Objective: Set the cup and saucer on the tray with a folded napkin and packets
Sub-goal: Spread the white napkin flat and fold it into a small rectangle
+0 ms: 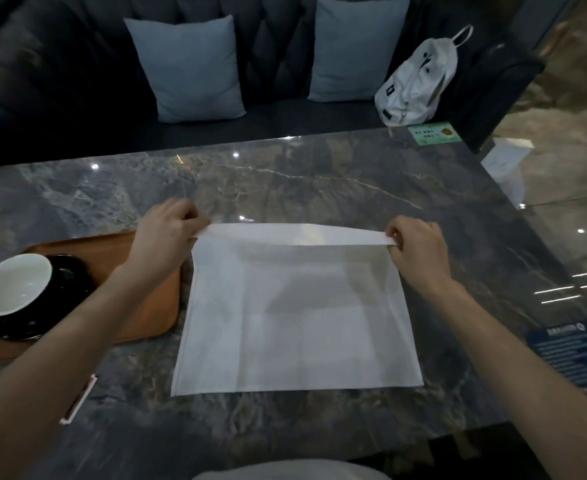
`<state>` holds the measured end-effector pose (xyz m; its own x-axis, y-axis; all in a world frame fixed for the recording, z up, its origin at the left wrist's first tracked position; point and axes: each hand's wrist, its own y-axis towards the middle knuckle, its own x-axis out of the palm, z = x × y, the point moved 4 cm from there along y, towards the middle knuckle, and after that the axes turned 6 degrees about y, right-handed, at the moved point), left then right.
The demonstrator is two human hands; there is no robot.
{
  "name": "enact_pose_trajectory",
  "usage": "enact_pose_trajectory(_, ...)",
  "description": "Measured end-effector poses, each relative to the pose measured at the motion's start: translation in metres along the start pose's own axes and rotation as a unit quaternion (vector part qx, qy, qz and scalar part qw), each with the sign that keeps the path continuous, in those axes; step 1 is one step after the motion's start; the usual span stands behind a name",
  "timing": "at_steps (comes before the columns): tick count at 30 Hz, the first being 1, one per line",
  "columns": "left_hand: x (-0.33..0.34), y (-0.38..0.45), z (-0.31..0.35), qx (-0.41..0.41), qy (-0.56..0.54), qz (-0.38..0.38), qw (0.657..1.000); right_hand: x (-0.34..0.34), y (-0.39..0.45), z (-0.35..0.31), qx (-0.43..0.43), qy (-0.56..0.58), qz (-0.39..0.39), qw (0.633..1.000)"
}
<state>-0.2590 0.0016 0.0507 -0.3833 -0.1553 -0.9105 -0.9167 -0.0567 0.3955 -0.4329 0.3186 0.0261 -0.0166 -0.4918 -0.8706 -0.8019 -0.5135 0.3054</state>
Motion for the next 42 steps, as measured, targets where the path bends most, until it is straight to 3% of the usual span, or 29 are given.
enact_pose_trajectory(10, 0.008, -0.099, 0.03, 0.035, -0.022, -0.038, 0.998, 0.01, -0.108, -0.003, -0.071, 0.025, 0.037, 0.996)
enact_pose_trajectory(20, 0.035, -0.176, 0.063, -0.001, -0.048, -0.112, 0.992, 0.038, -0.175, 0.005, -0.047, 0.003, -0.077, 0.996)
enact_pose_trajectory(34, 0.061, -0.216, 0.065, -0.035, -0.057, -0.187, 0.98, 0.046, -0.209, 0.016, -0.085, -0.068, -0.074, 0.991)
enact_pose_trajectory(42, 0.062, -0.214, 0.068, 0.06, 0.015, -0.155, 0.986, 0.048, -0.199, 0.023, -0.046, 0.007, -0.028, 0.999)
